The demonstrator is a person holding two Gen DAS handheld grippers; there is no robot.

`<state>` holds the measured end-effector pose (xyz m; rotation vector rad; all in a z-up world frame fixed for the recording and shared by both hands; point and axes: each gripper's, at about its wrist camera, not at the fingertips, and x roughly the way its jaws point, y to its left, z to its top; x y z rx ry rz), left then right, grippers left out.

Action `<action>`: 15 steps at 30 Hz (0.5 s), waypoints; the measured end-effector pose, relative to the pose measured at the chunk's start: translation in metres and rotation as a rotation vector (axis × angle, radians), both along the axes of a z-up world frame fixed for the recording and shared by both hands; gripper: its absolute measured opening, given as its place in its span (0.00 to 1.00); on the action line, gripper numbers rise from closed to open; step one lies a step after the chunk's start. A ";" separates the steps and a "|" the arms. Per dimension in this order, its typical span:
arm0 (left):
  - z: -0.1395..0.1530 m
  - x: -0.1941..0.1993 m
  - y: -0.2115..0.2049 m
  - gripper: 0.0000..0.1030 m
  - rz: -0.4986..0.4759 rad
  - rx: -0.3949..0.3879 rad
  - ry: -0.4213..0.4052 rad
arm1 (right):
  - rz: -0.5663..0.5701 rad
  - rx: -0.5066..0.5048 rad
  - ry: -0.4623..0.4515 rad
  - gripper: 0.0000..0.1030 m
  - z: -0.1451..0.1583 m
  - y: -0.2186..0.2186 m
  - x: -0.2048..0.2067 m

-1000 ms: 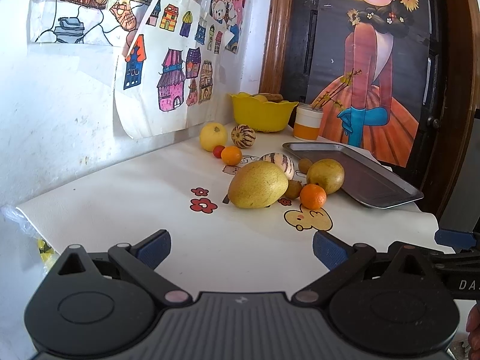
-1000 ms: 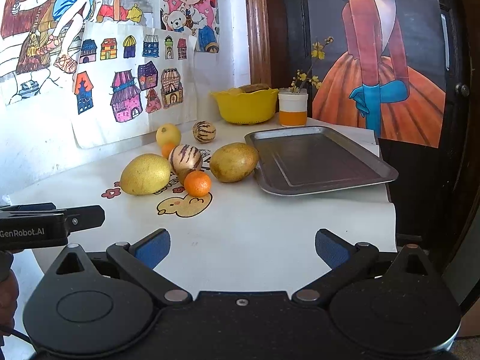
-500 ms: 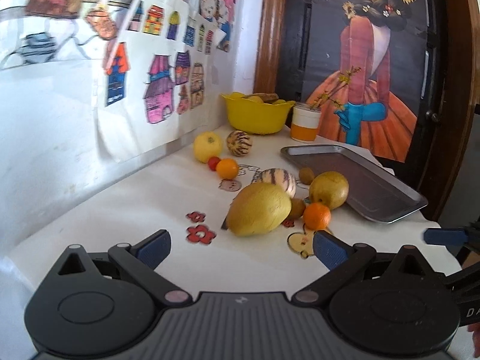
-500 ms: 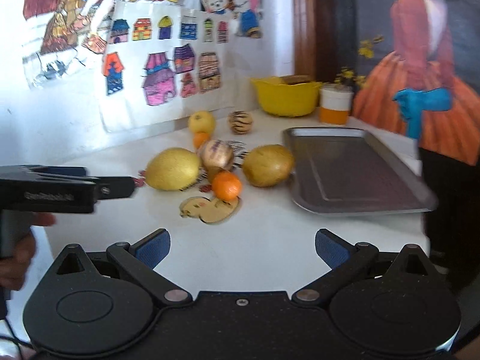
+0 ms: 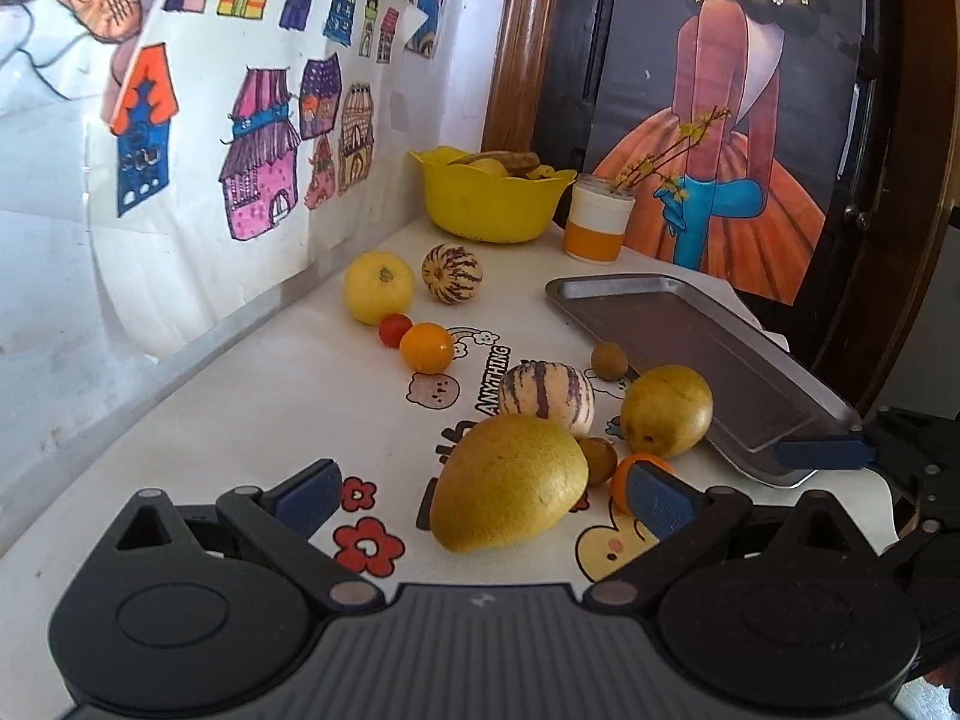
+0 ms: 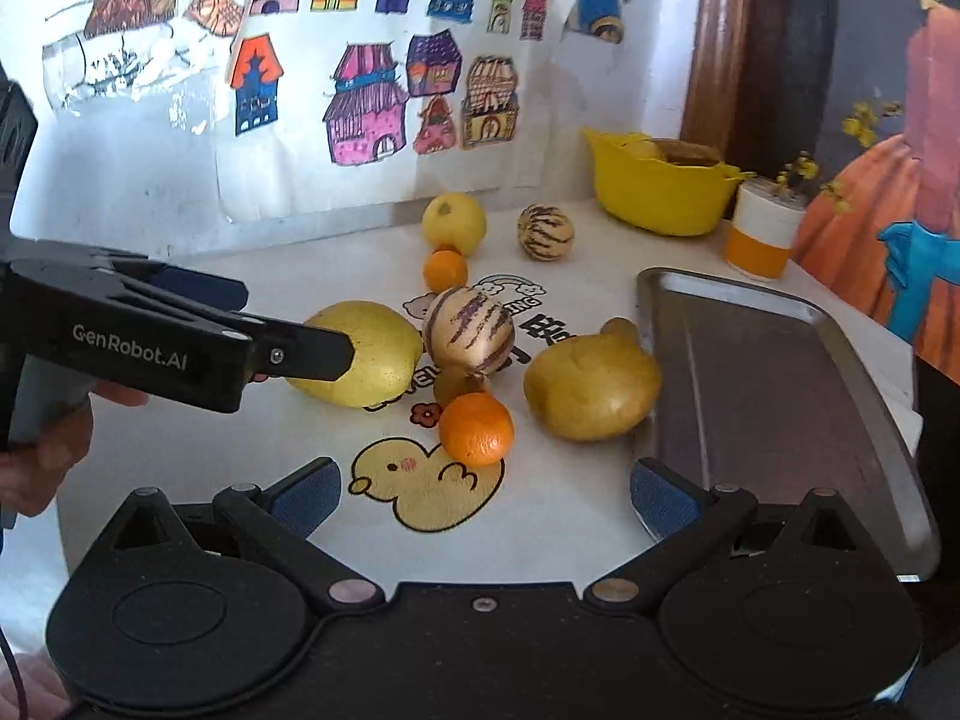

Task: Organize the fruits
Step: 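Close the left tool on the large yellow mango while the right tool grasps a tangerine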

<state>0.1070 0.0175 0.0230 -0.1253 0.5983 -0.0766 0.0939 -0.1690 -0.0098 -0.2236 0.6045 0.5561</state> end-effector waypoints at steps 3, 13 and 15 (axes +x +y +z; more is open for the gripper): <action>-0.003 0.008 0.002 0.99 -0.008 -0.022 0.031 | 0.010 0.014 0.031 0.93 -0.002 0.000 0.012; -0.008 0.019 -0.008 0.86 -0.081 -0.010 0.041 | -0.008 -0.021 0.042 0.70 -0.007 0.010 0.024; -0.009 0.021 -0.010 0.80 -0.092 -0.006 0.052 | -0.006 -0.019 0.057 0.58 -0.006 0.008 0.018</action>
